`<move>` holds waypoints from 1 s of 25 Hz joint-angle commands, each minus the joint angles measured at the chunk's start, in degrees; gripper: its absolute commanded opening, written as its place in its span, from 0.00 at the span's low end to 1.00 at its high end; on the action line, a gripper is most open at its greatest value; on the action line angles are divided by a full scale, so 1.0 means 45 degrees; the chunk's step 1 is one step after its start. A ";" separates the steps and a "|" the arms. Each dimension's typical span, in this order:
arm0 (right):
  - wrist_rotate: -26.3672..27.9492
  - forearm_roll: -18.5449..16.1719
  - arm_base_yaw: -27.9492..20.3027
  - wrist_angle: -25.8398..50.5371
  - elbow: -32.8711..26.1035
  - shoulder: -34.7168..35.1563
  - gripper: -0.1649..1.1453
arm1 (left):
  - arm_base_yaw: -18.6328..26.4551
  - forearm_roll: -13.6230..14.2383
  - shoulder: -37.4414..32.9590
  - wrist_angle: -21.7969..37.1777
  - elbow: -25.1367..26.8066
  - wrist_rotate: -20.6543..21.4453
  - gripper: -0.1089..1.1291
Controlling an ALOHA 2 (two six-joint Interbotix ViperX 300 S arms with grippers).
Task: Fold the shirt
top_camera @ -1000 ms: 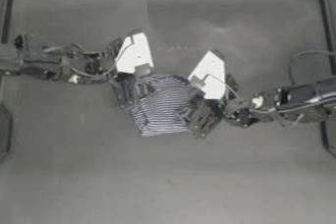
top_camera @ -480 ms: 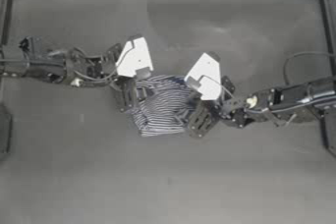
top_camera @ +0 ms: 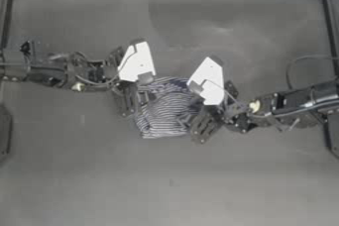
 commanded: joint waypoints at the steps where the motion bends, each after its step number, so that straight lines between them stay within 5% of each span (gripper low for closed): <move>1: -0.0059 0.0117 0.0527 0.0176 -0.0059 -0.0156 0.79 | -0.0449 -0.0254 -0.0156 0.0020 -0.0078 -0.0020 0.81; 17: -0.0156 0.0684 0.1602 0.0410 -0.0098 -0.0254 0.79 | -0.1426 -0.0664 -0.0332 0.0156 -0.0254 -0.0020 0.78; 25: -0.0117 -0.0430 0.1621 0.0898 -0.0117 -0.0898 0.79 | -0.1270 -0.0605 -0.1133 0.0234 -0.0312 0.0078 0.75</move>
